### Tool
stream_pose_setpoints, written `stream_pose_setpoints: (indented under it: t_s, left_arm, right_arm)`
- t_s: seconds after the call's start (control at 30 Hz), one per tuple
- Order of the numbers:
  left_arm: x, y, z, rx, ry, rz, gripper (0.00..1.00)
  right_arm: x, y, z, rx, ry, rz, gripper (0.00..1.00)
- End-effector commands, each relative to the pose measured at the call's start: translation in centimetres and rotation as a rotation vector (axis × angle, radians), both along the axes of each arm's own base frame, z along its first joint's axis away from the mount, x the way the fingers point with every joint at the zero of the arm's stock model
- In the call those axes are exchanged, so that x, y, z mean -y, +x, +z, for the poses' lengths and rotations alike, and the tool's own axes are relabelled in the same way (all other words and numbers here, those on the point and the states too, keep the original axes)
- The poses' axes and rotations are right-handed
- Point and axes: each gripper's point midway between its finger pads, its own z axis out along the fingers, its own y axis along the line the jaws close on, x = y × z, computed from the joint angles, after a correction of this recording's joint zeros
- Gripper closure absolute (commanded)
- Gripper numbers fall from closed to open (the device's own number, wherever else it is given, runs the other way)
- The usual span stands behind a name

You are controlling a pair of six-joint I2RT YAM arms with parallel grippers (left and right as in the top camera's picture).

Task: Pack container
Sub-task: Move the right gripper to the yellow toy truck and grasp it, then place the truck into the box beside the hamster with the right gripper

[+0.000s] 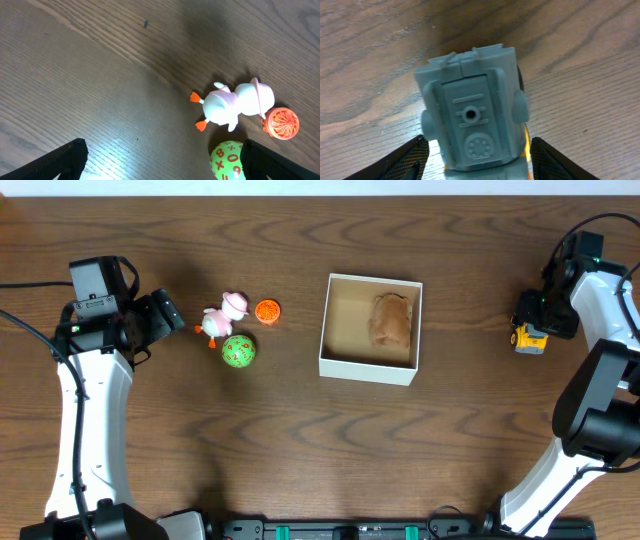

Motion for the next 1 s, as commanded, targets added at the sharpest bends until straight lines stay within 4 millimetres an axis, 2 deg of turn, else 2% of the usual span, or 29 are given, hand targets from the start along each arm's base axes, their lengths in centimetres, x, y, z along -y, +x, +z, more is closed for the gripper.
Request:
stream_pose_setpoints:
  t_s: [0.0, 0.1, 0.27, 0.37, 0.43, 0.5, 0.6, 0.7, 0.77, 0.87, 0.9, 0.97]
  left_arm:
    - [-0.2, 0.3, 0.6, 0.010, 0.010, -0.007, 0.02]
    - [-0.2, 0.3, 0.6, 0.010, 0.010, -0.007, 0.02]
    - [-0.2, 0.3, 0.6, 0.010, 0.010, -0.007, 0.02]
    - [-0.2, 0.3, 0.6, 0.010, 0.010, -0.007, 0.02]
    - [-0.2, 0.3, 0.6, 0.010, 0.010, -0.007, 0.02]
    - [-0.2, 0.3, 0.6, 0.010, 0.010, -0.007, 0.02]
    - [-0.2, 0.3, 0.6, 0.010, 0.010, -0.006, 0.02]
    - [-0.2, 0.3, 0.6, 0.010, 0.010, -0.007, 0.02]
    - [-0.2, 0.3, 0.6, 0.010, 0.010, -0.007, 0.02]
    - [-0.2, 0.3, 0.6, 0.010, 0.010, -0.007, 0.02]
    - [-0.2, 0.3, 0.6, 0.010, 0.010, -0.007, 0.02]
    - [-0.2, 0.3, 0.6, 0.010, 0.010, -0.007, 0.02]
  right_arm:
    - [-0.4, 0.1, -0.3, 0.005, 0.034, 0.015, 0.36]
    - [-0.4, 0.1, -0.3, 0.005, 0.036, 0.015, 0.55]
    - [-0.5, 0.0, 0.4, 0.012, 0.035, 0.017, 0.63]
    - [-1.4, 0.4, 2.5, 0.057, 0.023, 0.037, 0.68]
    - [-2.5, 0.9, 4.8, 0.109, 0.010, 0.066, 0.72]
    - [-4.6, 1.4, 7.8, 0.183, 0.014, 0.114, 0.74]
    - [-9.1, 1.7, 13.0, 0.313, 0.016, 0.219, 0.81]
    - [-14.3, 1.3, 17.7, 0.439, 0.016, 0.345, 0.84]
    - [-18.2, 1.0, 19.9, 0.507, 0.013, 0.469, 0.87]
    - [-23.6, 0.6, 21.2, 0.566, 0.000, 0.677, 0.93]
    - [-25.4, 0.4, 21.0, 0.572, -0.007, 0.752, 0.97]
    - [-28.2, 0.2, 20.0, 0.557, -0.030, 0.899, 0.99]
